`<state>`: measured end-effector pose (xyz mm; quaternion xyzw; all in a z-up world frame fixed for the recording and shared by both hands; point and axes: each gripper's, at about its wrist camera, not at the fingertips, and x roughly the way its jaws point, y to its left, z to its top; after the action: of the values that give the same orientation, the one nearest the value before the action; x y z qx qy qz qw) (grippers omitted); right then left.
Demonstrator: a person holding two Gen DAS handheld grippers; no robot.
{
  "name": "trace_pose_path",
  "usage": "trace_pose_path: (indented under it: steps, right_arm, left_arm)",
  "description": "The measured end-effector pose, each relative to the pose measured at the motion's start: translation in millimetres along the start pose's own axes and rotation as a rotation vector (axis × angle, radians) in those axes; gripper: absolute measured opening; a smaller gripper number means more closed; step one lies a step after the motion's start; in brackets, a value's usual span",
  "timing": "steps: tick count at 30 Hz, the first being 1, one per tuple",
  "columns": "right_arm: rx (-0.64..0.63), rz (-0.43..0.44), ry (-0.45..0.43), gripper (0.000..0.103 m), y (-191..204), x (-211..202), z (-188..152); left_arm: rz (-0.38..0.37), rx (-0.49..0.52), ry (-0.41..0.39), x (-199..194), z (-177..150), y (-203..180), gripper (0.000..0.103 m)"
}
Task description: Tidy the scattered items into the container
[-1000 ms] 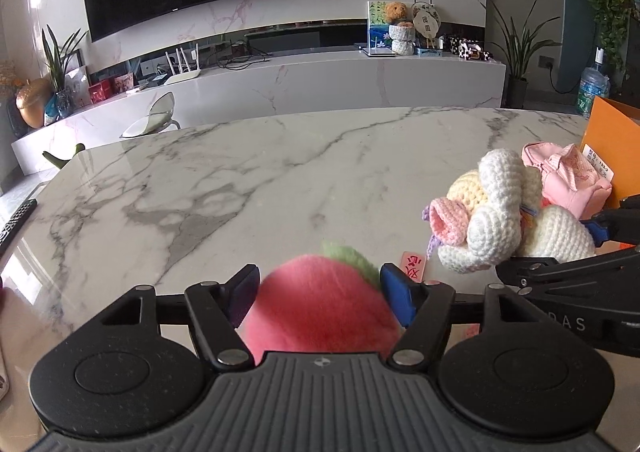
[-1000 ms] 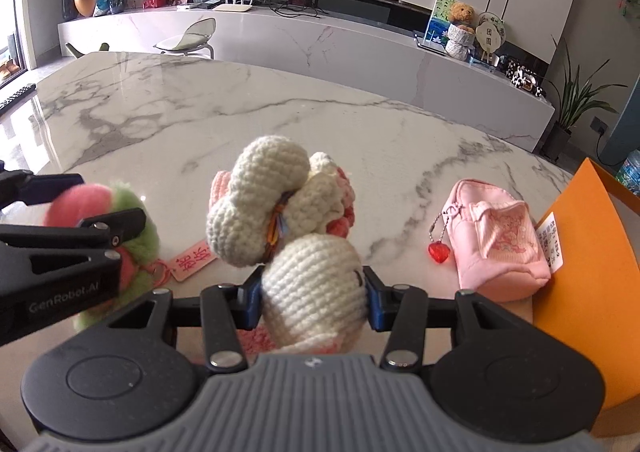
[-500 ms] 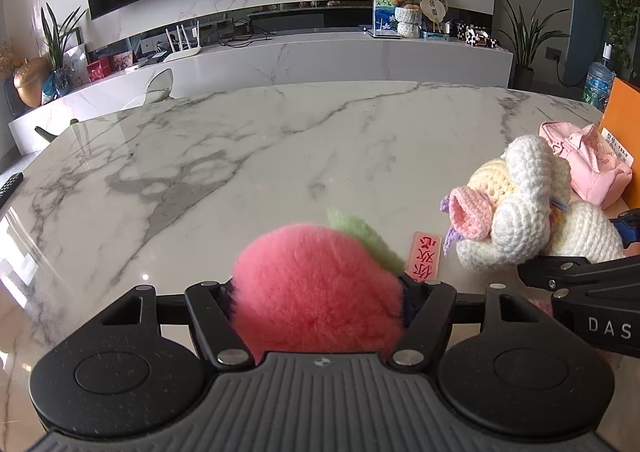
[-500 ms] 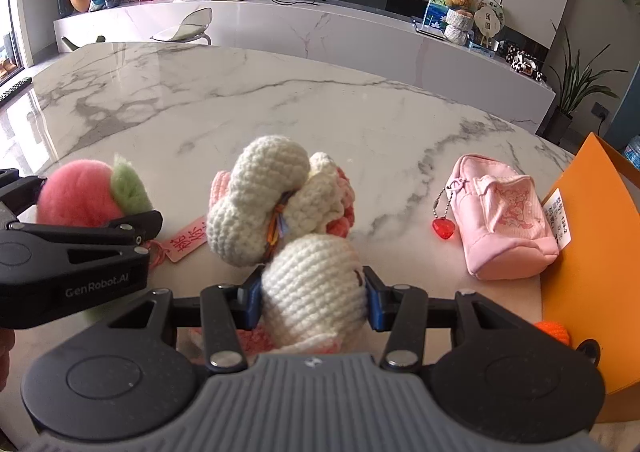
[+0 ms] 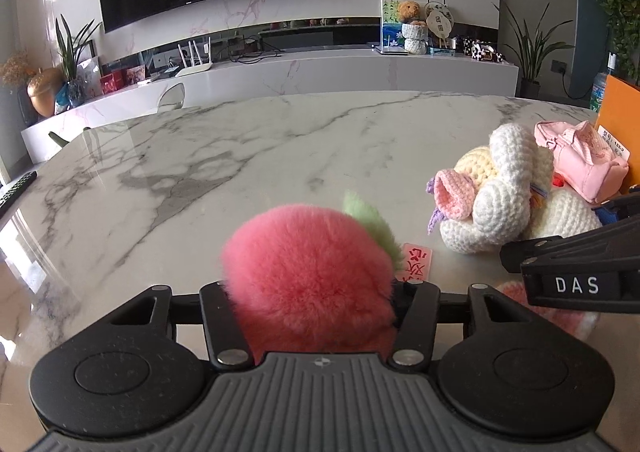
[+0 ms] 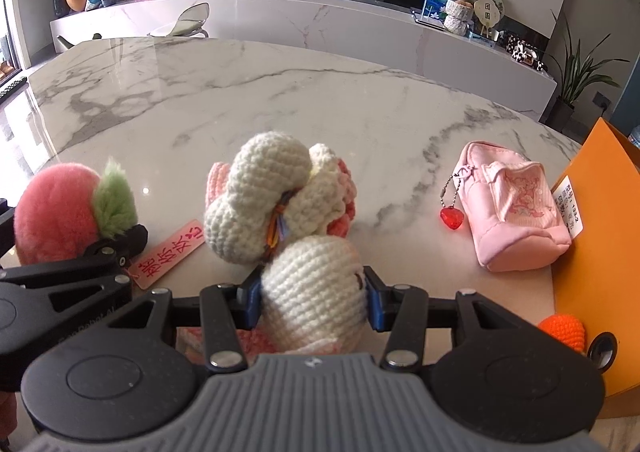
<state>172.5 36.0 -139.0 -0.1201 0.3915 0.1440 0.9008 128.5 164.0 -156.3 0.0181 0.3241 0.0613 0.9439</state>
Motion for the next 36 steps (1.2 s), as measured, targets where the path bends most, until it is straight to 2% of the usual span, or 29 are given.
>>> trace_pose_path:
  steps: [7, 16, 27, 36]
  right_arm:
    - [-0.002, -0.021, -0.02, 0.051, 1, -9, 1]
    - [0.013, -0.02, -0.084, 0.05, -4, -43, 4]
    - [0.071, -0.042, -0.21, 0.05, -25, -115, -2]
    - [0.164, -0.108, -0.295, 0.05, -62, -172, -23]
  left_arm:
    - [0.006, 0.011, -0.033, -14, 4, -5, 0.059]
    - [-0.001, 0.008, -0.092, -49, 15, -13, 0.059]
    - [0.014, 0.027, -0.209, -110, 39, -33, 0.059]
    - [-0.038, 0.078, -0.306, -154, 55, -75, 0.059]
